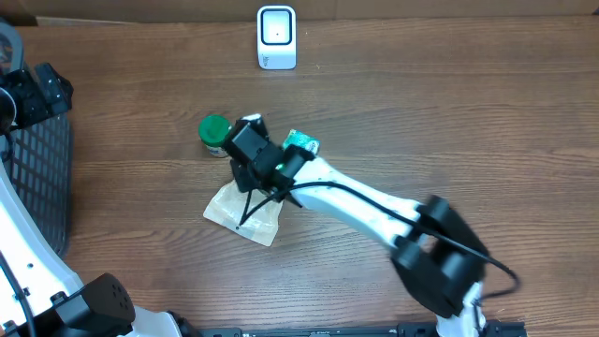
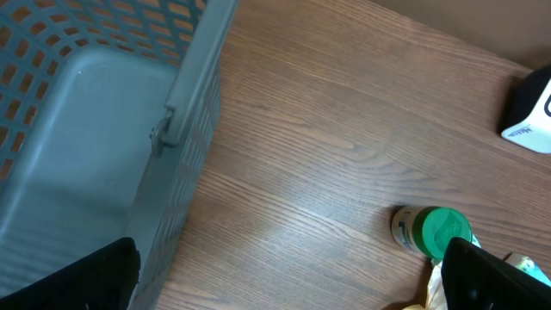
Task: Scan the item barcode
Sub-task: 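Lift the orange pack and set it on the table right of the pile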
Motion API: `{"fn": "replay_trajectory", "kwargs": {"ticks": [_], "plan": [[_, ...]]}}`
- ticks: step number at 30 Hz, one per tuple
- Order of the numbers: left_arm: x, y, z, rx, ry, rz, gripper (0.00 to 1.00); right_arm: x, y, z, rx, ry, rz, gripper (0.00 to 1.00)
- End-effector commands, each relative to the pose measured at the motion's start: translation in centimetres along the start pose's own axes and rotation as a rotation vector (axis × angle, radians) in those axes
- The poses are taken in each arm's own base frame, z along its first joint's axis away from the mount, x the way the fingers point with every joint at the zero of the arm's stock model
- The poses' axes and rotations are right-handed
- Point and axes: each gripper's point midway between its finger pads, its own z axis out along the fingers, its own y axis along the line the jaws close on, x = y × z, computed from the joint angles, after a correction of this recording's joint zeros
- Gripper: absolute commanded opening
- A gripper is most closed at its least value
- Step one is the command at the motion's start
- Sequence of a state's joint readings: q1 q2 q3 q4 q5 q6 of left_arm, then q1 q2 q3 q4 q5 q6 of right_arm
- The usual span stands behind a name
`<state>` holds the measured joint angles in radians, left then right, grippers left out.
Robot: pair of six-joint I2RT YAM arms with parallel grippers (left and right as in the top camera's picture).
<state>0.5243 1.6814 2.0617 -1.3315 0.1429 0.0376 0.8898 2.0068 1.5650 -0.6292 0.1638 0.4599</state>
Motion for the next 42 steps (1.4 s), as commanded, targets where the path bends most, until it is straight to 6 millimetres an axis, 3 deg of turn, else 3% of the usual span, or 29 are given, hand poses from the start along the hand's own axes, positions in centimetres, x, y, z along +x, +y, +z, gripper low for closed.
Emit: {"fn": "replay_trajectory", "kwargs": {"ticks": [1,3,5,9,12,16,17,20,22,23,26,29,31,32,36,42], "plan": [[-0.2,-0.2,-0.3,0.008,-0.011,0.029,1.00,-6.6,-4.6,-9.4,0.229,-0.263,0.004,0.12],[-0.2,-0.2,-0.3,0.007,-0.011,0.029,1.00,-6.3,-8.7,-11.5,0.426,-0.272,-0.004,0.14],[-0.2,-0.2,-0.3,0.008,-0.011,0.029,1.00,-5.5,-11.7,-12.2,0.558,-0.241,-0.009,0.14],[-0.2,-0.2,-0.3,0.008,-0.011,0.029,1.00,-1.5,-18.8,-9.5,0.718,-0.088,0.070,0.14],[-0.2,-0.2,-0.3,0.008,-0.011,0.029,1.00,1.3,-22.1,-7.2,0.772,0.003,0.111,0.14],[-0.2,-0.2,-0.3,0.008,-0.011,0.029,1.00,3.1,-22.2,-5.2,0.692,0.093,0.142,0.15],[-0.2,-0.2,-0.3,0.008,-0.011,0.029,1.00,3.2,-22.0,-4.9,0.675,0.101,0.146,0.20],[-0.2,-0.2,-0.3,0.007,-0.011,0.029,1.00,3.6,-20.9,-4.2,0.613,0.127,0.143,0.40],[-0.2,-0.2,-0.3,0.008,-0.011,0.029,1.00,4.2,-19.7,-3.5,0.532,0.176,0.114,0.69],[-0.2,-0.2,-0.3,0.008,-0.011,0.029,0.99,4.4,-19.2,-3.3,0.502,0.192,0.108,0.72],[-0.2,-0.2,-0.3,0.008,-0.011,0.029,1.00,4.6,-18.4,-3.1,0.436,0.216,0.139,0.73],[-0.2,-0.2,-0.3,0.007,-0.011,0.029,0.99,3.6,-16.8,-3.5,0.296,0.223,0.207,0.72],[-0.2,-0.2,-0.3,0.007,-0.011,0.029,1.00,3.0,-18.0,-4.3,0.306,0.208,0.304,0.71],[-0.2,-0.2,-0.3,0.007,-0.011,0.029,1.00,3.0,-19.4,-4.7,0.331,0.209,0.381,0.71],[-0.3,-0.2,-0.3,0.008,-0.011,0.029,1.00,4.2,-23.3,-5.4,0.387,0.261,0.472,0.68],[-0.2,-0.2,-0.3,0.007,-0.011,0.029,1.00,4.9,-24.0,-4.9,0.384,0.291,0.382,0.55]]}}
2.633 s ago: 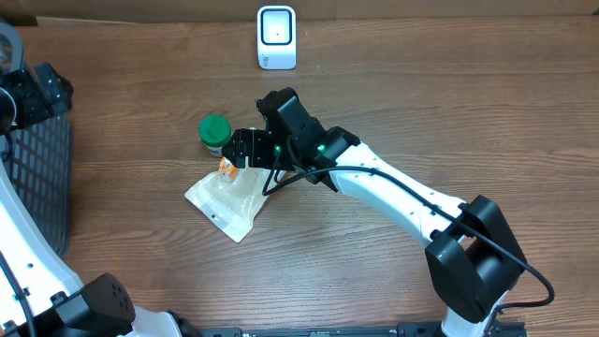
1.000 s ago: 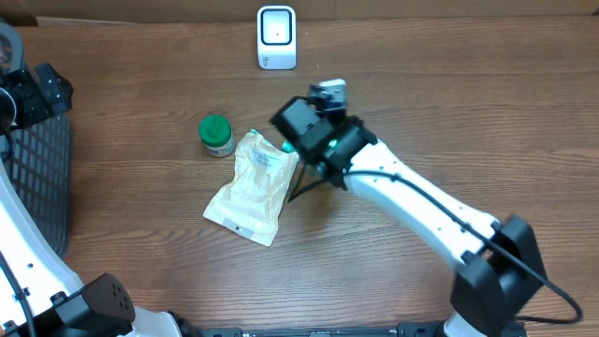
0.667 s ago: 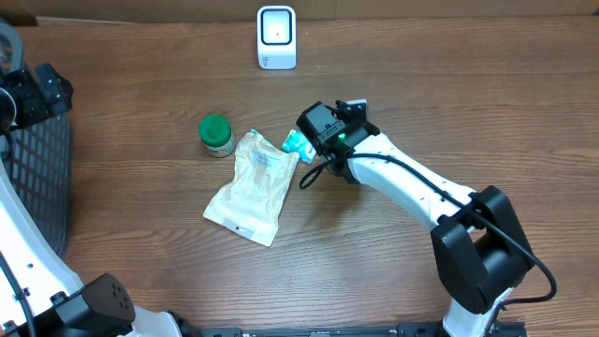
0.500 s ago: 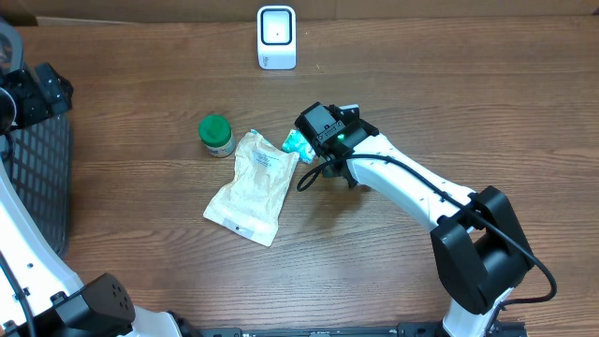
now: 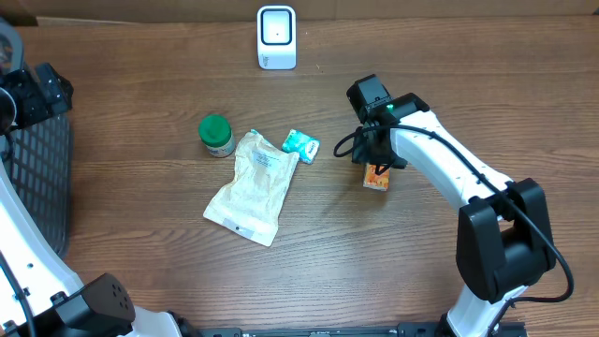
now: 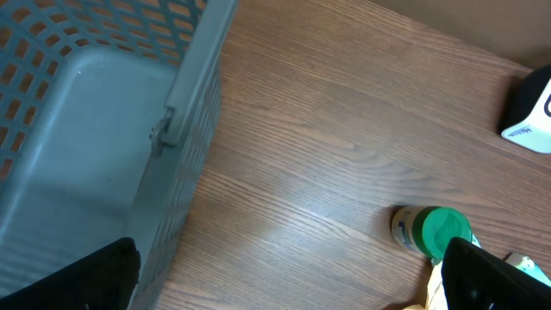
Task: Scan the item barcode
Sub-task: 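Lift the orange pack and set it on the table right of the pile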
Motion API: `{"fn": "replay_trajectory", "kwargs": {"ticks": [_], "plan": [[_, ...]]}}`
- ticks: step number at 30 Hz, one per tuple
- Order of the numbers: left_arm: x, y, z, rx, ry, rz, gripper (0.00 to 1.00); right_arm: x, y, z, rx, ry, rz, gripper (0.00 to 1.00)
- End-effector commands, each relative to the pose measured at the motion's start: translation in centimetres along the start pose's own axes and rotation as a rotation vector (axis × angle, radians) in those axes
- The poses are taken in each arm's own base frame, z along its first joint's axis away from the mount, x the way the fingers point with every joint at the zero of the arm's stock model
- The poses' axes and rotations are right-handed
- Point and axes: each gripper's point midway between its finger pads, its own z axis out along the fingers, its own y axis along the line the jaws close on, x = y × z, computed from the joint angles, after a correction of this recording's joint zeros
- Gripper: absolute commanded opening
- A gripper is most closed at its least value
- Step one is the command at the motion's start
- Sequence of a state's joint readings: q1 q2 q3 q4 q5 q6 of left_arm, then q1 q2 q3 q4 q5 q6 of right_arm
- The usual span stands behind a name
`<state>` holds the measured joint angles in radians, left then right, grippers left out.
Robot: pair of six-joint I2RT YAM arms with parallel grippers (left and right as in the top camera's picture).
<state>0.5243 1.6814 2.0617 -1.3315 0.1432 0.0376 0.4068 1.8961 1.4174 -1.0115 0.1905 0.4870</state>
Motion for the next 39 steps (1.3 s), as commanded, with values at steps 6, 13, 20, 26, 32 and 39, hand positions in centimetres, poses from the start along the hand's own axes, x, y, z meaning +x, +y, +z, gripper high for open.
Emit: {"fn": "replay_trajectory", "kwargs": {"ticks": [6,13,20,26,32,39], "plan": [[-0.2,-0.2,-0.3,0.007,-0.011,0.029,1.00,-0.1,1.3,0.2,-0.016,-0.028,-0.097,0.49],[-0.2,-0.2,-0.3,0.007,-0.011,0.029,1.00,1.2,0.2,2.3,0.185,-0.021,-0.183,0.46],[-0.2,-0.2,-0.3,0.007,-0.011,0.029,1.00,2.3,0.0,4.4,0.224,0.034,-0.207,0.36],[-0.2,-0.2,-0.3,0.007,-0.010,0.029,1.00,3.7,-0.8,5.8,0.255,0.082,-0.219,0.24],[-0.2,-0.2,-0.3,0.007,-0.011,0.029,1.00,4.3,-0.6,5.6,0.235,0.115,-0.219,0.04],[-0.2,-0.2,-0.3,0.007,-0.011,0.029,1.00,3.1,5.3,-0.6,-0.143,0.147,-0.199,0.04]]}}
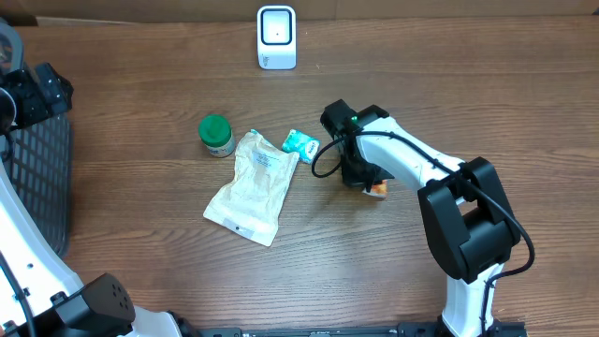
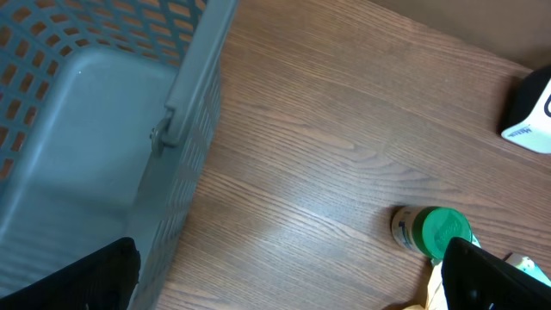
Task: Scan the item barcode
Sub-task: 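Lift the orange pack and set it on the table right of the pile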
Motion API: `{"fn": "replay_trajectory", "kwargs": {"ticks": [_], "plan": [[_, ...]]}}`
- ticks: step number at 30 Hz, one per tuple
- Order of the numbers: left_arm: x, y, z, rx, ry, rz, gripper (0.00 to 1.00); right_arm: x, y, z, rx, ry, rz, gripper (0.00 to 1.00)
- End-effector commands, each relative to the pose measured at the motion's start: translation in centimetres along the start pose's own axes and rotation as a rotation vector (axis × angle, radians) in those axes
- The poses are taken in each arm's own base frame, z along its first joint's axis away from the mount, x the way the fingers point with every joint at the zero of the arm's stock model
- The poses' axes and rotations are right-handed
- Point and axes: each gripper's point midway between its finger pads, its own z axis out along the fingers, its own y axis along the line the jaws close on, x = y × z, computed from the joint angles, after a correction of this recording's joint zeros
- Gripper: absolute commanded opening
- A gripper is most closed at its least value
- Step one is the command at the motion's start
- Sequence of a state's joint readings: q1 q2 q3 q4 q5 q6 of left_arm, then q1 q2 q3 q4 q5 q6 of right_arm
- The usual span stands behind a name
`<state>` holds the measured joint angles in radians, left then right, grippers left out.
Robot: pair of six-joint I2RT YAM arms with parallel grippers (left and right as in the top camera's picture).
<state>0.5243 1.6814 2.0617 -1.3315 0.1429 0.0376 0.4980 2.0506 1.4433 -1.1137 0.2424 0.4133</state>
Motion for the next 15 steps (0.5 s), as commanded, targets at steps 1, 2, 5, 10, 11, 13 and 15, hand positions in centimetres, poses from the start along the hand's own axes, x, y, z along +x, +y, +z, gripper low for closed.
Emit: {"fn": "replay_trajectory", "kwargs": {"ticks": [1,2,5,10,11,13,15], "plan": [[-0.2,-0.2,-0.3,0.007,-0.010,0.029,1.00,-1.4,4.2,-6.9,-0.382,-0.053,-0.030,0.04],[-0.2,-0.2,-0.3,0.007,-0.010,0.029,1.00,-1.4,5.1,-8.6,-0.488,-0.063,-0.047,0.04],[-0.2,-0.2,-0.3,0.007,-0.011,0.029,1.00,-1.0,7.0,-12.8,-0.808,-0.051,-0.123,0.04],[-0.2,-0.2,-0.3,0.007,-0.011,0.029,1.00,0.9,8.9,-13.5,-1.163,0.029,-0.182,0.04],[-0.2,-0.2,-0.3,0.007,-0.011,0.029,1.00,1.1,8.9,-12.7,-1.166,0.040,-0.167,0.04],[-0.2,-0.2,-0.3,0.007,-0.011,0.029,1.00,1.5,8.5,-10.7,-1.161,0.059,-0.129,0.04],[-0.2,-0.2,-0.3,0.007,-0.011,0.029,1.00,2.3,7.5,-7.2,-1.131,0.100,-0.064,0.04]]}}
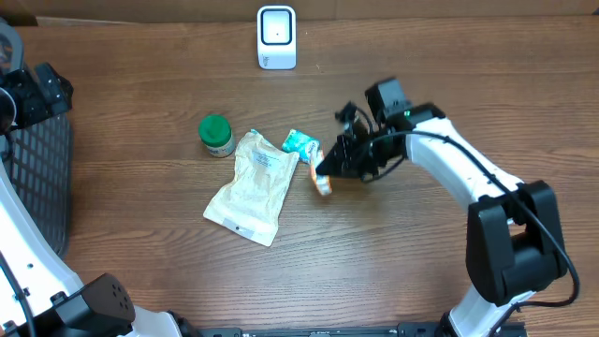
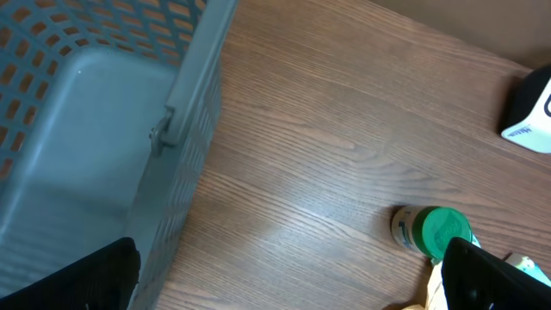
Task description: Scan the item barcode
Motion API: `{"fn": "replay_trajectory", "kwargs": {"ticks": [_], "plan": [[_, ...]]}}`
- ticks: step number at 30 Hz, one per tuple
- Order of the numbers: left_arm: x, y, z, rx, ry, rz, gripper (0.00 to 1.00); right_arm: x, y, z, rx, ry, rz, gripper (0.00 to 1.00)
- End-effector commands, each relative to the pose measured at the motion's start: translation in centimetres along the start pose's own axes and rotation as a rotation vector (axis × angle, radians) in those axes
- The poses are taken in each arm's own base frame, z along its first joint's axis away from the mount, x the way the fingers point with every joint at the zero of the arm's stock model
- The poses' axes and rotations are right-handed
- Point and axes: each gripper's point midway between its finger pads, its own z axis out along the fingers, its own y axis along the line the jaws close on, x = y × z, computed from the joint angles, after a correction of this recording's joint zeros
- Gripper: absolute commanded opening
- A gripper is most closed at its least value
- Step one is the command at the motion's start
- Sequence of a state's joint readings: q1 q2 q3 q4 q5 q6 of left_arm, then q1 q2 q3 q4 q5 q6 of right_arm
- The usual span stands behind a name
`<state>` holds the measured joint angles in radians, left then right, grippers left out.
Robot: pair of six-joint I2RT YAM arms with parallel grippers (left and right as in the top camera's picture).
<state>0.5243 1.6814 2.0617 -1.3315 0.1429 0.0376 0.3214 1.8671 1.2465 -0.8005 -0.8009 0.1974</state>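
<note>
The white barcode scanner [image 1: 276,37] stands at the table's far edge; its corner shows in the left wrist view [image 2: 529,112]. My right gripper [image 1: 329,174] is shut on a small orange box [image 1: 323,184], held just right of the white pouch [image 1: 253,185] and below the teal packet [image 1: 300,143]. The box's barcode cannot be made out. My left gripper [image 2: 288,280] is open and empty at the far left, beside the grey basket [image 2: 95,129].
A green-lidded bottle [image 1: 216,135] stands left of the pouch, and it also shows in the left wrist view [image 2: 435,231]. The mesh basket [image 1: 37,178] lines the table's left edge. Bare wood lies between the scanner and the items.
The right gripper has moved left and swung round. The orange box, which lay under it at mid-table, is now in its fingers next to the pouch and teal packet. The left arm is unmoved.
First the right gripper was over the pouch's top, by the green bottle, with no orange box in view. Then it hovered over an orange box on the table, right of centre. Then it was down on that box. Now it holds the box near the pouch.
</note>
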Motion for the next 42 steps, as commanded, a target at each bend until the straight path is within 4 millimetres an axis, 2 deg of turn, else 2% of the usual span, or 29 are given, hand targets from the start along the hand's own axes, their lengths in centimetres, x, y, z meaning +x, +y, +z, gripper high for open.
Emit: {"fn": "replay_trajectory", "kwargs": {"ticks": [1,5,6,10,13,17,20,22,27,31,35,36,37,38,40,42], "plan": [[-0.2,-0.2,-0.3,0.007,-0.011,0.029,1.00,1.1,-2.5,0.5,-0.051,0.019,0.074,0.04],[-0.2,-0.2,-0.3,0.007,-0.011,0.029,1.00,1.0,-5.4,0.5,-0.036,0.016,0.157,0.04],[-0.2,-0.2,-0.3,0.007,-0.010,0.029,1.00,0.9,-5.9,0.4,-0.020,0.010,0.164,0.09],[-0.2,-0.2,-0.3,0.007,-0.011,0.029,1.00,0.6,-8.2,-0.2,0.084,-0.020,0.186,0.39],[-0.2,-0.2,-0.3,0.007,-0.011,0.029,1.00,0.7,-10.1,-0.8,0.174,-0.033,0.221,0.45],[-0.2,-0.2,-0.3,0.007,-0.010,0.029,1.00,0.8,-12.4,-1.8,0.276,-0.049,0.255,0.45],[-0.2,-0.2,-0.3,0.007,-0.010,0.029,1.00,0.6,-13.3,-3.0,0.321,-0.060,0.280,0.44],[-0.2,-0.2,-0.3,0.007,-0.010,0.029,1.00,0.0,-12.9,-4.6,0.346,-0.062,0.303,0.44],[-0.2,-0.2,-0.3,0.008,-0.011,0.030,1.00,-0.5,-10.2,-7.1,0.349,-0.024,0.303,0.43],[-0.2,-0.2,-0.3,0.008,-0.010,0.030,1.00,2.0,-9.9,-7.0,0.359,0.068,0.373,0.44],[-0.2,-0.2,-0.3,0.007,-0.011,0.029,1.00,6.1,-10.5,-6.4,0.372,0.192,0.473,0.42],[-0.2,-0.2,-0.3,0.007,-0.011,0.029,1.00,6.9,-10.9,-6.1,0.383,0.210,0.486,0.36],[-0.2,-0.2,-0.3,0.007,-0.011,0.029,1.00,7.8,-12.1,-5.9,0.425,0.223,0.491,0.27],[-0.2,-0.2,-0.3,0.007,-0.011,0.029,1.00,8.0,-13.0,-6.0,0.470,0.216,0.499,0.23],[-0.2,-0.2,-0.3,0.007,-0.010,0.029,1.00,7.3,-15.5,-6.1,0.580,0.153,0.489,0.14],[-0.2,-0.2,-0.3,0.007,-0.010,0.029,1.00,6.0,-16.1,-5.7,0.576,0.097,0.459,0.07]]}}
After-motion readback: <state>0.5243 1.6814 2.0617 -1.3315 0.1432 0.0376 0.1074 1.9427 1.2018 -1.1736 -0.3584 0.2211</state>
